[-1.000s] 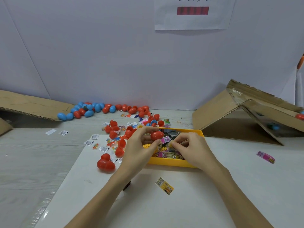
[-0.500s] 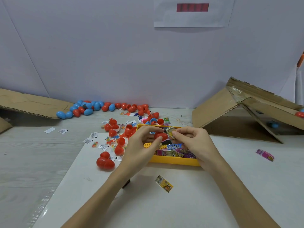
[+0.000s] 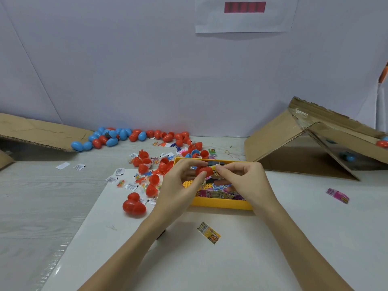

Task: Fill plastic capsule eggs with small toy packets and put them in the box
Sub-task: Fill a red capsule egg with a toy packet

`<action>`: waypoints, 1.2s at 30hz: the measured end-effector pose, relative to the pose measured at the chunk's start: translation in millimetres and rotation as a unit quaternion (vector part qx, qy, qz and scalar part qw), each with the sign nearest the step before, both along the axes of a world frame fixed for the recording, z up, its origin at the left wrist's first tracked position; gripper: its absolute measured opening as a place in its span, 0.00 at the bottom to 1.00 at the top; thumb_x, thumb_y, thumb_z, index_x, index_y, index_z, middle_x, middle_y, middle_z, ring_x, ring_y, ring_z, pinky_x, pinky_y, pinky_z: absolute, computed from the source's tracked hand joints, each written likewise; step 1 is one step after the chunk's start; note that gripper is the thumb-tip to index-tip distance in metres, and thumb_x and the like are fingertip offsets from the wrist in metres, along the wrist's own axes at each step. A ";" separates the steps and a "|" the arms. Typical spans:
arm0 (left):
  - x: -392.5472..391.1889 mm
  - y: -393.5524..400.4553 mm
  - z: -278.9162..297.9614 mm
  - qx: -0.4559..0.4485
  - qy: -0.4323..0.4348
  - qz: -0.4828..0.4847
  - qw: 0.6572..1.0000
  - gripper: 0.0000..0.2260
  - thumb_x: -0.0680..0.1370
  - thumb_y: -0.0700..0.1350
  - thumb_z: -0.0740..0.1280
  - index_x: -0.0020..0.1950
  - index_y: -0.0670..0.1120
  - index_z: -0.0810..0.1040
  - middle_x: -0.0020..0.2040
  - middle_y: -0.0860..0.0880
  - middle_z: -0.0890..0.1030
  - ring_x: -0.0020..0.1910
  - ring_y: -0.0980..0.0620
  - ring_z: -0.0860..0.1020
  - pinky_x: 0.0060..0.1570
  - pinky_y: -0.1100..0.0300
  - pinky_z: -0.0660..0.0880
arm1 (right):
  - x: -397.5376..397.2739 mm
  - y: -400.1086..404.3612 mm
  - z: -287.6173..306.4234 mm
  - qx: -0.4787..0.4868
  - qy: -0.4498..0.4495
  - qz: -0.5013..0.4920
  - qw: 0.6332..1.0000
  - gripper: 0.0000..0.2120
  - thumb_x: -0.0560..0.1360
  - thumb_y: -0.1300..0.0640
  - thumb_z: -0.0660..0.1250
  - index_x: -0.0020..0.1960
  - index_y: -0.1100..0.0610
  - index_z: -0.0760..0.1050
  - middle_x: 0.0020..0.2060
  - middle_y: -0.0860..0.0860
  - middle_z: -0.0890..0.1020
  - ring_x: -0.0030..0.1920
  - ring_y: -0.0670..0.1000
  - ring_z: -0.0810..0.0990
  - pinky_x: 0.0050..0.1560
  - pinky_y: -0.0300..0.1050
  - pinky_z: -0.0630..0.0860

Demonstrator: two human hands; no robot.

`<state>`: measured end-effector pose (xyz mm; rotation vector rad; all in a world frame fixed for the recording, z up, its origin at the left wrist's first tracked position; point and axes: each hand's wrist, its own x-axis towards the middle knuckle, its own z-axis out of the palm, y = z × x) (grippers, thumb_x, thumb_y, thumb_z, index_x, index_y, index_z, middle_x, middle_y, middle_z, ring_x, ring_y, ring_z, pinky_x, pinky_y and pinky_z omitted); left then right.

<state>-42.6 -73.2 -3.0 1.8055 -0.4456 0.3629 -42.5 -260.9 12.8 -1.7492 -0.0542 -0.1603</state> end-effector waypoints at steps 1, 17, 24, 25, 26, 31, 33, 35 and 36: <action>0.5 0.2 -0.3 -0.001 0.003 0.001 1.000 0.10 0.80 0.45 0.72 0.60 0.52 0.82 0.58 0.54 0.82 0.57 0.55 0.82 0.55 0.57 0.82 | -0.3 0.4 -0.1 0.002 0.004 0.004 1.000 0.05 0.77 0.52 0.74 0.47 0.52 0.86 0.39 0.46 0.89 0.42 0.48 0.89 0.39 0.44 0.86; 3.4 6.2 1.5 -0.051 0.010 -0.059 0.997 0.15 0.77 0.40 0.75 0.63 0.49 0.82 0.58 0.52 0.84 0.58 0.53 0.83 0.57 0.59 0.81 | -2.9 6.6 2.4 0.074 0.020 0.039 0.996 0.10 0.75 0.56 0.77 0.56 0.53 0.83 0.44 0.48 0.89 0.47 0.47 0.88 0.41 0.36 0.81; 6.1 6.5 1.4 -0.070 0.030 -0.032 0.997 0.18 0.75 0.44 0.76 0.64 0.51 0.79 0.56 0.58 0.84 0.56 0.56 0.83 0.54 0.64 0.80 | -2.9 10.7 3.2 0.060 -0.019 0.012 0.998 0.10 0.75 0.56 0.76 0.56 0.50 0.84 0.44 0.43 0.88 0.49 0.43 0.87 0.42 0.35 0.82; 6.3 6.6 1.2 -0.066 0.029 -0.031 0.997 0.18 0.75 0.44 0.76 0.63 0.51 0.79 0.56 0.58 0.84 0.56 0.57 0.83 0.54 0.64 0.80 | -3.2 11.0 3.7 0.057 -0.020 0.010 0.998 0.10 0.75 0.56 0.76 0.56 0.50 0.84 0.44 0.43 0.88 0.49 0.43 0.87 0.43 0.35 0.82; 6.4 6.6 0.8 -0.063 0.027 -0.030 0.997 0.17 0.75 0.44 0.76 0.63 0.51 0.80 0.56 0.59 0.84 0.56 0.57 0.83 0.54 0.65 0.80 | -3.6 11.0 3.7 0.054 -0.022 0.009 0.998 0.10 0.75 0.56 0.76 0.56 0.50 0.84 0.45 0.43 0.88 0.49 0.43 0.87 0.43 0.35 0.82; 6.9 6.9 0.1 -0.060 0.012 -0.030 0.998 0.17 0.76 0.42 0.76 0.63 0.50 0.80 0.56 0.58 0.84 0.57 0.56 0.83 0.54 0.65 0.79 | -6.1 11.4 4.8 0.026 -0.024 0.021 0.999 0.08 0.76 0.54 0.76 0.54 0.45 0.83 0.44 0.40 0.87 0.47 0.43 0.87 0.44 0.35 0.82; 6.2 7.8 0.0 -0.062 0.009 -0.030 0.998 0.16 0.76 0.42 0.76 0.63 0.51 0.80 0.56 0.58 0.84 0.57 0.56 0.83 0.54 0.64 0.80 | -7.0 12.4 5.8 0.016 -0.024 0.025 0.999 0.09 0.76 0.54 0.76 0.53 0.44 0.82 0.43 0.39 0.87 0.47 0.42 0.87 0.45 0.35 0.83; 5.4 8.5 0.1 -0.065 0.005 -0.032 0.997 0.15 0.77 0.42 0.75 0.62 0.51 0.81 0.56 0.57 0.85 0.57 0.55 0.83 0.55 0.63 0.80 | -7.6 12.3 6.7 0.013 -0.018 0.028 0.999 0.09 0.76 0.54 0.76 0.55 0.45 0.82 0.44 0.40 0.87 0.47 0.42 0.87 0.45 0.36 0.83; 5.0 8.6 0.1 -0.068 0.002 -0.034 0.997 0.15 0.77 0.43 0.75 0.63 0.51 0.81 0.57 0.57 0.85 0.57 0.55 0.83 0.55 0.63 0.80 | -8.1 12.4 7.6 0.017 -0.012 0.033 0.999 0.09 0.76 0.54 0.75 0.56 0.47 0.82 0.45 0.41 0.88 0.48 0.43 0.87 0.45 0.36 0.83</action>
